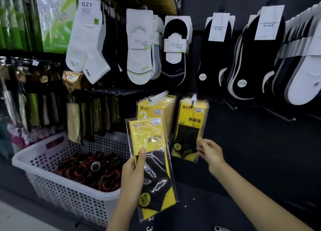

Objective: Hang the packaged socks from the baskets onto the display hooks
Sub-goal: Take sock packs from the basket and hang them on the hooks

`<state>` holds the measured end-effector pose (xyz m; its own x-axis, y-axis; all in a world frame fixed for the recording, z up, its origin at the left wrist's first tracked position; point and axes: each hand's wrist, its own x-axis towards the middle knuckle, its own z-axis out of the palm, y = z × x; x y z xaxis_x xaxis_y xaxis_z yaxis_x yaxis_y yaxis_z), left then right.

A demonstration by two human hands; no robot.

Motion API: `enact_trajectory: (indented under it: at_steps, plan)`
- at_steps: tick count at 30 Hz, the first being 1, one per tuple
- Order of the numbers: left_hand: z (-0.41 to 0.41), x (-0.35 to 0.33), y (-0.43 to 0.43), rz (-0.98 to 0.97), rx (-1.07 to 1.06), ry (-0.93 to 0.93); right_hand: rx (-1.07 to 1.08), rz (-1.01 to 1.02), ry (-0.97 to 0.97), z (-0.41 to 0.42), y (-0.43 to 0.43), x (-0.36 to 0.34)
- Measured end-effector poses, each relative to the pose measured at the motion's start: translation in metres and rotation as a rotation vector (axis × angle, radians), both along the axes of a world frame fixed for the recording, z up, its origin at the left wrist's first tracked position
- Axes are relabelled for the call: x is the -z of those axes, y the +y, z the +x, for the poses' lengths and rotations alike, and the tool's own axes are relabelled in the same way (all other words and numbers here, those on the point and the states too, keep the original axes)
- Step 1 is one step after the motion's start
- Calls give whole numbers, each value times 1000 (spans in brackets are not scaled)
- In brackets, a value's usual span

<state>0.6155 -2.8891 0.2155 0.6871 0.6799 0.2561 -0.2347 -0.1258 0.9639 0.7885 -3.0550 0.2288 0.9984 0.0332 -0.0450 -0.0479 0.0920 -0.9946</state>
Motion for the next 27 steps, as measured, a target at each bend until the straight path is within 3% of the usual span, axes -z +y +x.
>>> enact_trajectory:
  at_steps: [5,8,18,27]
  plan:
    - [6,5,-13,-16,162,-7,-419,19,-115,-63,8,-15]
    - [8,9,-25,-23,255,-27,-523,7,-177,-87,7,-13]
    - [9,7,-49,-33,479,-47,-78,210,-287,-78,-22,-24]
    - [17,11,-48,-39,474,-56,-118,77,-223,-47,-11,-39]
